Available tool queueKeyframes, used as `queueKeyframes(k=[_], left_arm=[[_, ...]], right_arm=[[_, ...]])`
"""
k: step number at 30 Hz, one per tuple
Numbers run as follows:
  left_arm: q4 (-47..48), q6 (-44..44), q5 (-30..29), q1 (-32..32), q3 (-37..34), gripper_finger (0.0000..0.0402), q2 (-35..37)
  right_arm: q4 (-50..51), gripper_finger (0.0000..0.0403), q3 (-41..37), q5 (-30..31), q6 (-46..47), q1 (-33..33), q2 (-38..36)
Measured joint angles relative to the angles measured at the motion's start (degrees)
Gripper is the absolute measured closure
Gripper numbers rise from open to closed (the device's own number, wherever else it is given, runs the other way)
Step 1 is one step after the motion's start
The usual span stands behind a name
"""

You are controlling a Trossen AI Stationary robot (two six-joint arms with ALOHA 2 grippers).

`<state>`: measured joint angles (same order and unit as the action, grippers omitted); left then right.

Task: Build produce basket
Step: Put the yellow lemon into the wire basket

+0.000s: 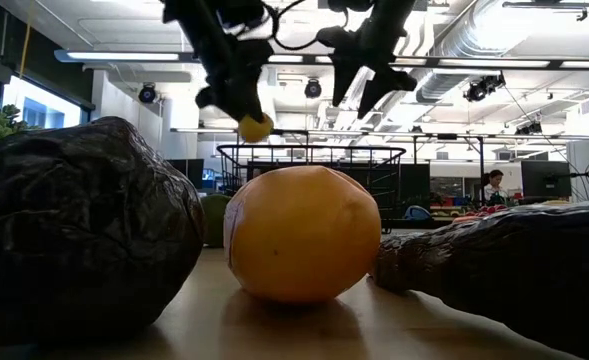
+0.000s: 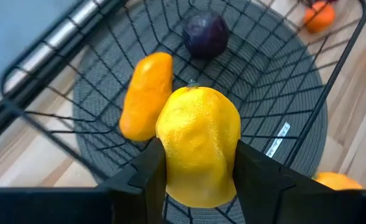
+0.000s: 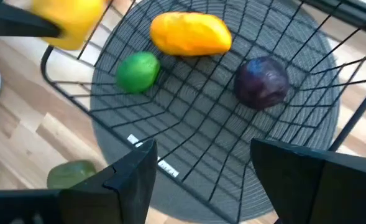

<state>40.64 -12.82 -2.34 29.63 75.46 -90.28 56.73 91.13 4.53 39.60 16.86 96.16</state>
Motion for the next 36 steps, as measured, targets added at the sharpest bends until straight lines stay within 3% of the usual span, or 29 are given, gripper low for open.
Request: queueKeyframes(k=[16,30,36], left_arm=[[-1.0,5.5,0.2,0.1,0.0,0.0259,-8.8],[-1.1,5.6,0.2,0.1,0.0,0.0258,-9.4],[-1.1,8.0,0.2,0.1,0.0,0.0222,-9.4]], right_arm=[[5.9,0.0164,0.0,4.3,12.0,-7.5,0.0],[8.7,0.0164,0.0,4.2,21.3,-15.3,0.0],[8.8,0.0164,0.0,4.1,26.3,-18.9,0.0]])
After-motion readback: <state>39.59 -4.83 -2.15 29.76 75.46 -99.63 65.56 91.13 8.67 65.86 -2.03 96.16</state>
